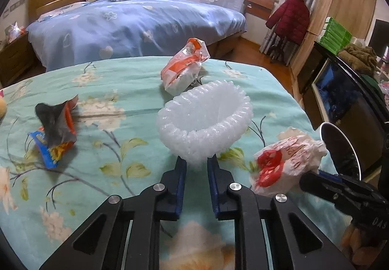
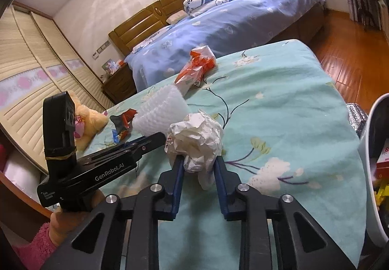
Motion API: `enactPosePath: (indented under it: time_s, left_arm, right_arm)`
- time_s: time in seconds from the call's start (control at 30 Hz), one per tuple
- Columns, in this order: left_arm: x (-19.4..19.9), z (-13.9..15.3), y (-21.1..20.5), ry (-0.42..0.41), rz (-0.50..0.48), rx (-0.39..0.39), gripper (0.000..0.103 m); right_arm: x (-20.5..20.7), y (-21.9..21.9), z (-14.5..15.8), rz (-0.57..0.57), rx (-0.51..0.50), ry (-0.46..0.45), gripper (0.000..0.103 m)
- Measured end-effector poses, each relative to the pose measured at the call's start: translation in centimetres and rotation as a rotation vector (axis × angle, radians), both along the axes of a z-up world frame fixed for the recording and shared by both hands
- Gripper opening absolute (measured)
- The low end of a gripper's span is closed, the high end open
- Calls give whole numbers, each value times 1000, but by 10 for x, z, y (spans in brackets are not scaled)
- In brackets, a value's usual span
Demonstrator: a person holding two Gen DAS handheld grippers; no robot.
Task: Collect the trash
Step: 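Carry the foam net and crumpled tissue with both tools over the bin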
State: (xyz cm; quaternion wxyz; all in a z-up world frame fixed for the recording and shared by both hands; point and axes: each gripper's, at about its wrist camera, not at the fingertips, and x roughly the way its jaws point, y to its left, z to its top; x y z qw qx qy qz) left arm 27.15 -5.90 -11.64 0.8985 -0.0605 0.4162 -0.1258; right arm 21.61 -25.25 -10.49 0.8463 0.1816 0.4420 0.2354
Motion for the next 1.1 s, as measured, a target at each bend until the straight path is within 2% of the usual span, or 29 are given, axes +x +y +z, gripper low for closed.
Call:
enactPosePath:
  time_s: [0.13, 0.3, 0.67, 1.1]
  left_arm:
    - [-19, 1, 7, 11, 26, -25, 16]
    - [-43, 8, 4, 15, 14, -42, 15]
    - [-83, 31, -39, -18, -94, -50, 15]
    - [-97, 42, -90, -21, -184, -20, 15]
  right_arm:
    - [-10, -13, 7, -28, 8, -12, 24]
    - [-26, -36, 12, -78, 6, -17, 24]
    - [-50, -77, 26, -164, -46, -61, 24]
    - [-71, -123, 29, -253, -63, -72, 24]
